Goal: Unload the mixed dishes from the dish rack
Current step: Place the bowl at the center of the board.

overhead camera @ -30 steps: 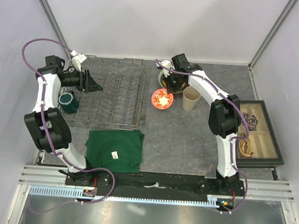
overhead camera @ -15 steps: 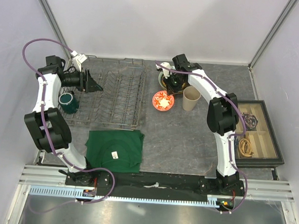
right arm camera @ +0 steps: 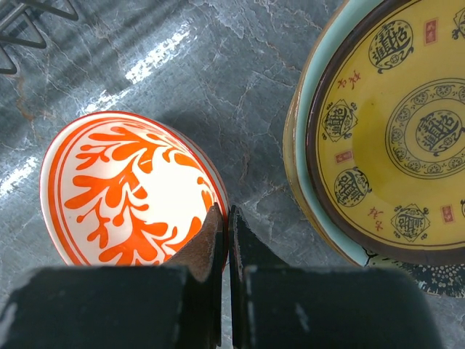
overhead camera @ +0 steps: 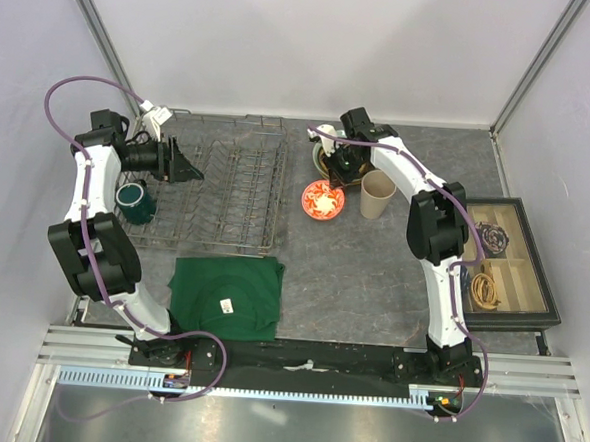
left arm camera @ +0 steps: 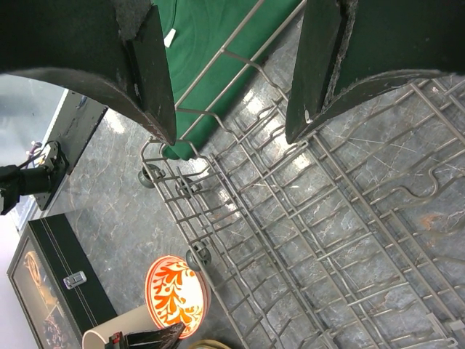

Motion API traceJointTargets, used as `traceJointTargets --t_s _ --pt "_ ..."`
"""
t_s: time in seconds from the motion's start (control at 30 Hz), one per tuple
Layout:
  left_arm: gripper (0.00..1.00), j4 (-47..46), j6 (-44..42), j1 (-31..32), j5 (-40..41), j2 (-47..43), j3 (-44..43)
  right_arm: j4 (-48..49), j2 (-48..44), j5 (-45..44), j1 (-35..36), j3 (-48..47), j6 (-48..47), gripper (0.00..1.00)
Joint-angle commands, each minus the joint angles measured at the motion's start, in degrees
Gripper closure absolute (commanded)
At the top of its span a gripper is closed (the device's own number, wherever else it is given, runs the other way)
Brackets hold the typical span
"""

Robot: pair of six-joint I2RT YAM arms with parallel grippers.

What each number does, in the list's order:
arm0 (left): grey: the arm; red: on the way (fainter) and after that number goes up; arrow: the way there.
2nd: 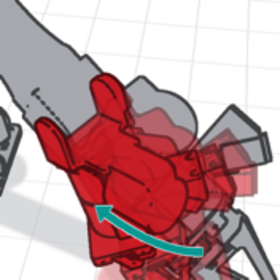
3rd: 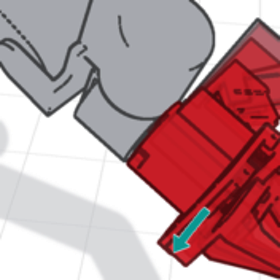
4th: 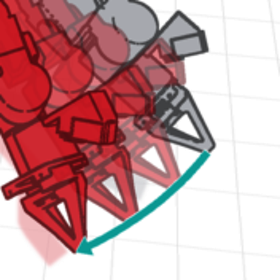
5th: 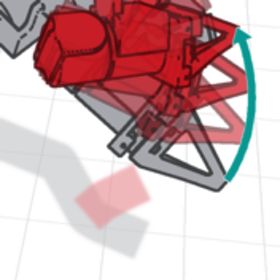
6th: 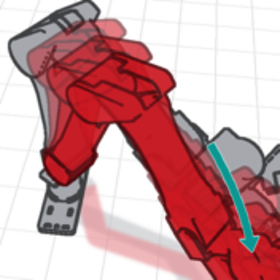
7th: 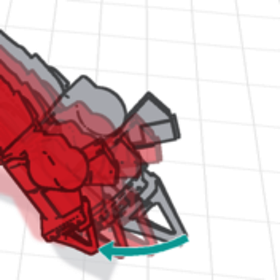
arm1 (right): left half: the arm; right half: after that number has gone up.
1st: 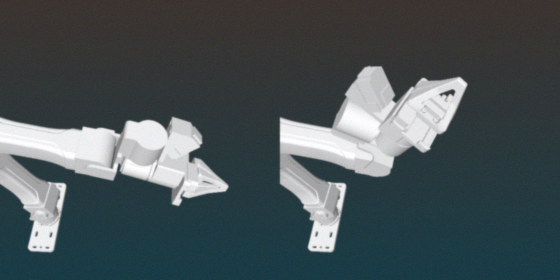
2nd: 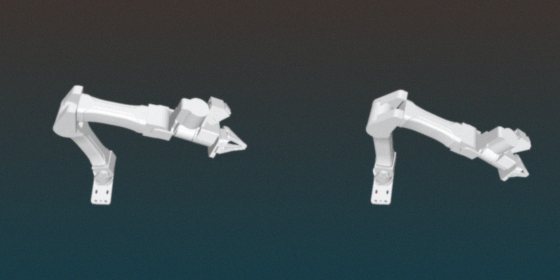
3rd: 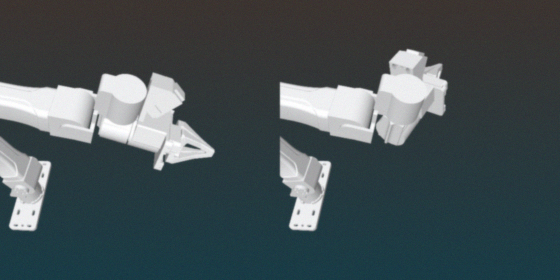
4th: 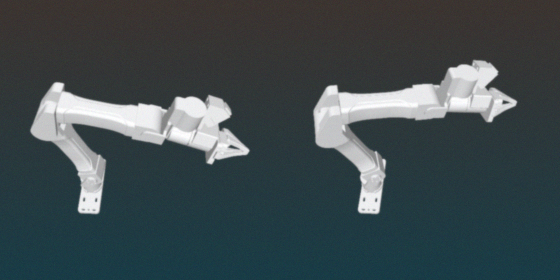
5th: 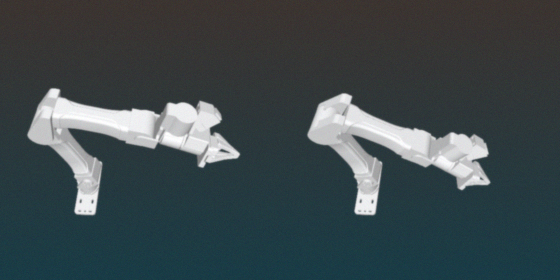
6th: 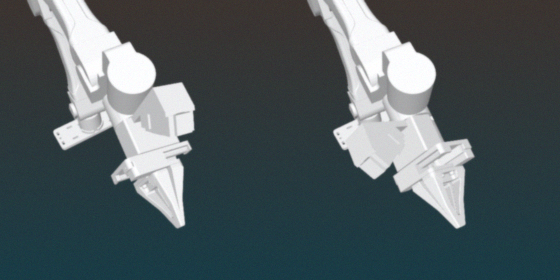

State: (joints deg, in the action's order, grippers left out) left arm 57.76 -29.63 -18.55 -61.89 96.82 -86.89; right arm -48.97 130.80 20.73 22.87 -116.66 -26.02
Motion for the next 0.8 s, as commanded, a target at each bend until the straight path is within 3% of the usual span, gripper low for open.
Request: traceJointTargets --t_s 0.0,0.23,0.77 --pt "0.32 0.95 -1.48 0.18 -1.83 -0.66 0.14 0.63 0.33 2.21 -0.29 -3.04 -1.05 0.98" --pt "0.32 1.30 -1.57 0.18 -2.01 -0.66 -0.21 1.07 0.51 0.19 -0.37 -3.22 -1.84 0.82" --pt "0.31 1.13 -1.67 0.18 2.20 -2.07 -2.67 3.18 -0.63 -4.56 -0.29 -3.84 -1.05 0.59"
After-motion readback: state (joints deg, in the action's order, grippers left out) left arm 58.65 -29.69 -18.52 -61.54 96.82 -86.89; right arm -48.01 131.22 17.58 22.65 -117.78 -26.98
